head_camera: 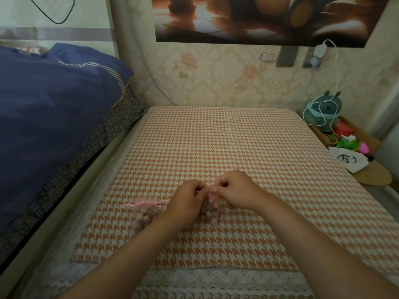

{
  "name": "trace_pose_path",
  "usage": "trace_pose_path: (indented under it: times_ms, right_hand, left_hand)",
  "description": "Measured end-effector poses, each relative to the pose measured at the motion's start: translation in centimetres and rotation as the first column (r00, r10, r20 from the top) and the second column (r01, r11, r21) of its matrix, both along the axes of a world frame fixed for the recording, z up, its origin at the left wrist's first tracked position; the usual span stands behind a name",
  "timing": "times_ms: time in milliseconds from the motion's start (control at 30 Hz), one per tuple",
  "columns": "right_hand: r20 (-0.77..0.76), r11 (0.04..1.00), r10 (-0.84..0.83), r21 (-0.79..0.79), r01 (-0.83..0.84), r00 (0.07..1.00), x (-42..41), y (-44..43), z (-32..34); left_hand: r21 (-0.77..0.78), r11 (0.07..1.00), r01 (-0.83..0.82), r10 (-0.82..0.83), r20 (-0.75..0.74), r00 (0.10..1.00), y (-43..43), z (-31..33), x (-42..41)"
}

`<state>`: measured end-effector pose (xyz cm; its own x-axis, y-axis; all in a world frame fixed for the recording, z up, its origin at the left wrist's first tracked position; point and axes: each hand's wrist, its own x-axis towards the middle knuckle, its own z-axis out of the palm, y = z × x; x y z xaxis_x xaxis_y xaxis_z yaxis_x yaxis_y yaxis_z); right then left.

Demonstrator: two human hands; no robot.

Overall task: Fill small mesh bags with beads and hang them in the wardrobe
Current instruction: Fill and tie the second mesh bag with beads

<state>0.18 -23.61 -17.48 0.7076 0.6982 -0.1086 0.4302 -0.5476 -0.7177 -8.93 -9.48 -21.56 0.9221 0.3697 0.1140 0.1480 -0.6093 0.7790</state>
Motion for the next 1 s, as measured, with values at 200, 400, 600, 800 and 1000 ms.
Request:
trace_pose_path:
  times_ms: [200,400,600,800,1000]
  right_hand:
    - [-0.35,0.997,-0.039,0.049,0.06,0.936,-0.4,0.0,0.0]
    - [-0.411,0.997,-0.034,0.055,0.062,0.911,-0.3,-0.1,-0.2]
    - [-0.417,0.999,-0.024,0.034,0.042,0.909,-0.3,-0.4,0.1]
    - [-0.417,0.994,-0.069,-0.1,0.03,0.906,-0.8,-1.0,0.2]
    - [-0.426,0.979,-0.108,-0.201,0.023,0.898,-1.0,-1.8,0.6]
  left_hand:
    - [-0.038,0.991,-0.125,0.126,0.009,0.992,-0.3,-0.4,-0.5]
    - [-0.088,0.994,-0.065,0.066,0.008,0.998,-0.6,0.6,-1.4]
    - [0.016,0.999,-0.035,0.035,0.008,0.999,-0.3,0.6,-2.0]
    - [0.369,0.929,-0.042,0.011,0.087,0.996,-1.1,-0.4,-4.1]
    - [0.24,0.967,-0.088,0.078,0.052,0.996,-1.2,0.0,-4.4]
